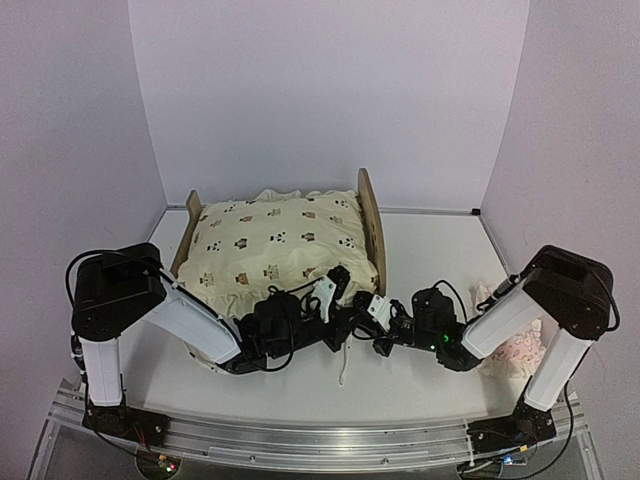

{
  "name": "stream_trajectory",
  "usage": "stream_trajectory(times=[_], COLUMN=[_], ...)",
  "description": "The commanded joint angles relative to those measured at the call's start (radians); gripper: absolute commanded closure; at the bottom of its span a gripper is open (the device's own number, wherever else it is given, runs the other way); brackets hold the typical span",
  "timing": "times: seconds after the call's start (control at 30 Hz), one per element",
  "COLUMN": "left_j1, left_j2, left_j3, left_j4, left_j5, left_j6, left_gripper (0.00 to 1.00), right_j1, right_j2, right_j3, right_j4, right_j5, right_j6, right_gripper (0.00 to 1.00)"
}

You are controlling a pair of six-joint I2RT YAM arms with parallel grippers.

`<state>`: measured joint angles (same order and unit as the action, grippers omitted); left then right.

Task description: Set up the pet bed

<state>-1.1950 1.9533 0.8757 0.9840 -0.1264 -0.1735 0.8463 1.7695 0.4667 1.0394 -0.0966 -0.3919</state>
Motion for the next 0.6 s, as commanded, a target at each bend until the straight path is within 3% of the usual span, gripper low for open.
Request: stream_trajectory(times=[0.0, 0.17, 0.33, 0.57], left_j1=[-0.003, -0.003, 0.0, 0.041], left_j2=[-0.089, -0.153, -0.269, -0.349], left_j3=[-0.012, -0.046, -0.07, -0.077], left_j4=[-0.07, -0.143, -0.3, -0.507], left_j5=[0.009, 0.006, -0.092, -0.065], left_j6=[-0.067, -0.11, -0.191, -0.286], left_gripper=[0.71, 0.65, 0.55, 0.64], right_j1=[-0.003, -0.002, -0.002, -0.003], right_j2=[0.055, 0.089, 0.11, 0.11], right_j3=[0.033, 0.056, 0.069, 0.06], right_j4=[0.108, 0.144, 0.161, 0.164], right_j5=[-0.019, -0.002, -0.011, -0.029], right_j6=[-0.024, -0.034, -0.042, -0.047], right_gripper=[1.0, 1.0, 1.0, 1.0])
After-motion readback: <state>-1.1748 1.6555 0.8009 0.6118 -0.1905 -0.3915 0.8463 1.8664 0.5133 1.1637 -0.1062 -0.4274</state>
